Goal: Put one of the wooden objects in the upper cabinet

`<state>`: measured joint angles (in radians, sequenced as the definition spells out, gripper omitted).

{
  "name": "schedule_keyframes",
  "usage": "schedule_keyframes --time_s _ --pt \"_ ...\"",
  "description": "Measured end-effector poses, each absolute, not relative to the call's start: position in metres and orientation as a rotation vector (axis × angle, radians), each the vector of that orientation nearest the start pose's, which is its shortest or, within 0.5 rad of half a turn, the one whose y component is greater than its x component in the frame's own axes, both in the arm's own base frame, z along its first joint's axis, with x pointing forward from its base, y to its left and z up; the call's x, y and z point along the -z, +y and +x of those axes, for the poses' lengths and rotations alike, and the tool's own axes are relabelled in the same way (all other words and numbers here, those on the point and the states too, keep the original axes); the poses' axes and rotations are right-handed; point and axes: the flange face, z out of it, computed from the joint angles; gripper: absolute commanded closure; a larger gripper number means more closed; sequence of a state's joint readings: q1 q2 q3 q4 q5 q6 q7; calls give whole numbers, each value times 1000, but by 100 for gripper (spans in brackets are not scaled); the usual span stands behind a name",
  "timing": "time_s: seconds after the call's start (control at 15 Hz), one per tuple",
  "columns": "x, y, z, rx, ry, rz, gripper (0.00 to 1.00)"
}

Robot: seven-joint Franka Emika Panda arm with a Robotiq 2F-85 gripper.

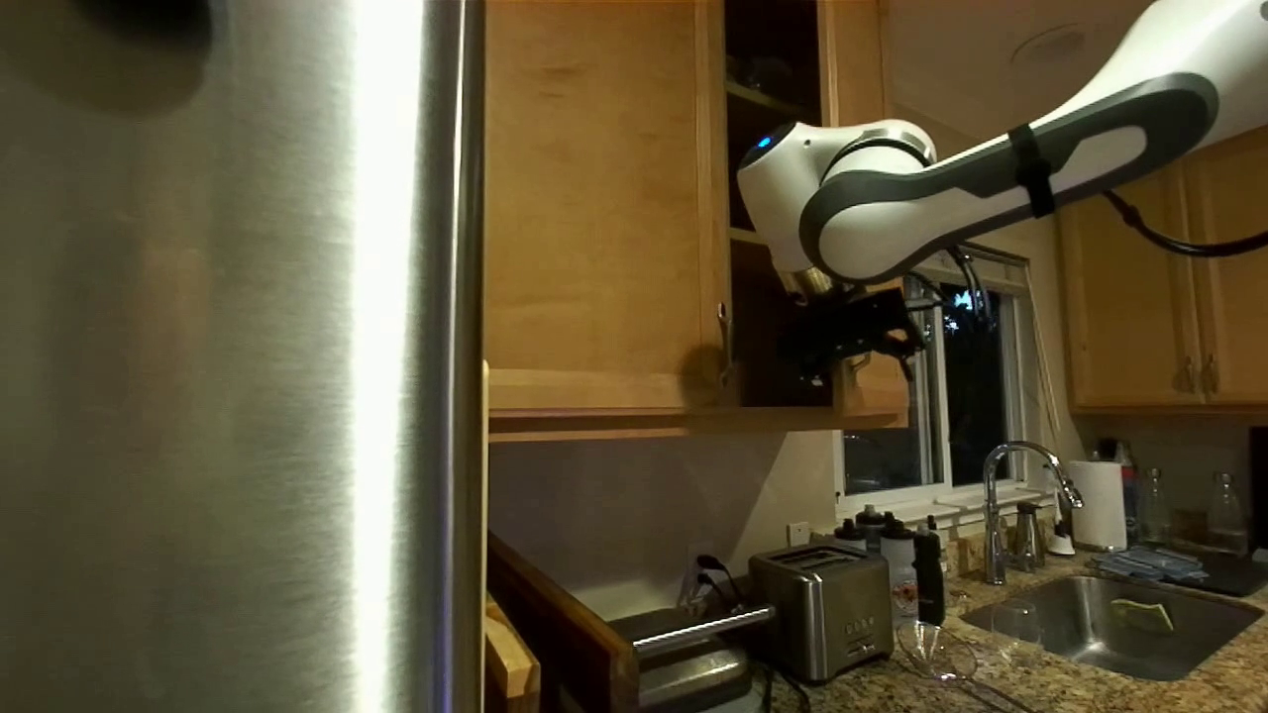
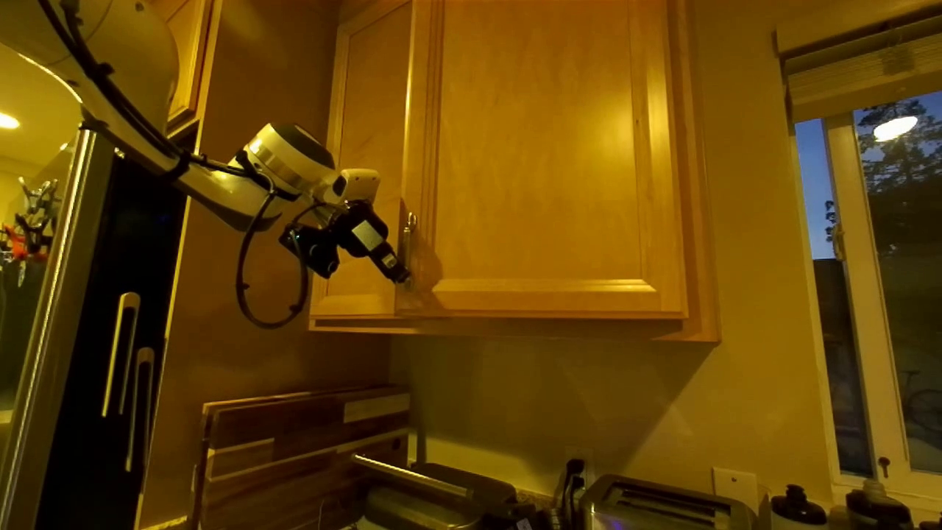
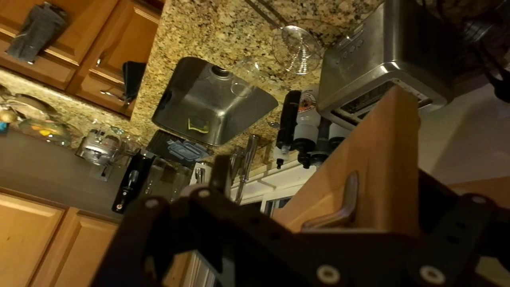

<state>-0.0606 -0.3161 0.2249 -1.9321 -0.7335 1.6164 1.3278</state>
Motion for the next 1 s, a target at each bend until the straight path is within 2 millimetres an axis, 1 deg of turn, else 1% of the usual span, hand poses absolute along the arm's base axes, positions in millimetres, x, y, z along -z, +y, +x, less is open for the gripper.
schedule_keyframes --time_s 0.27,0.47,0.6,0.8,1.0 --pt "-643 12 427 -637 -1388 1988 0" --pt "-638 -8 396 -559 -1446 1904 0" --pt "-634 -26 380 -506 -1486 1857 0" --pt "-628 -53 364 -438 -1538 1802 0" --pt "-626 -70 356 -389 -1567 1759 0"
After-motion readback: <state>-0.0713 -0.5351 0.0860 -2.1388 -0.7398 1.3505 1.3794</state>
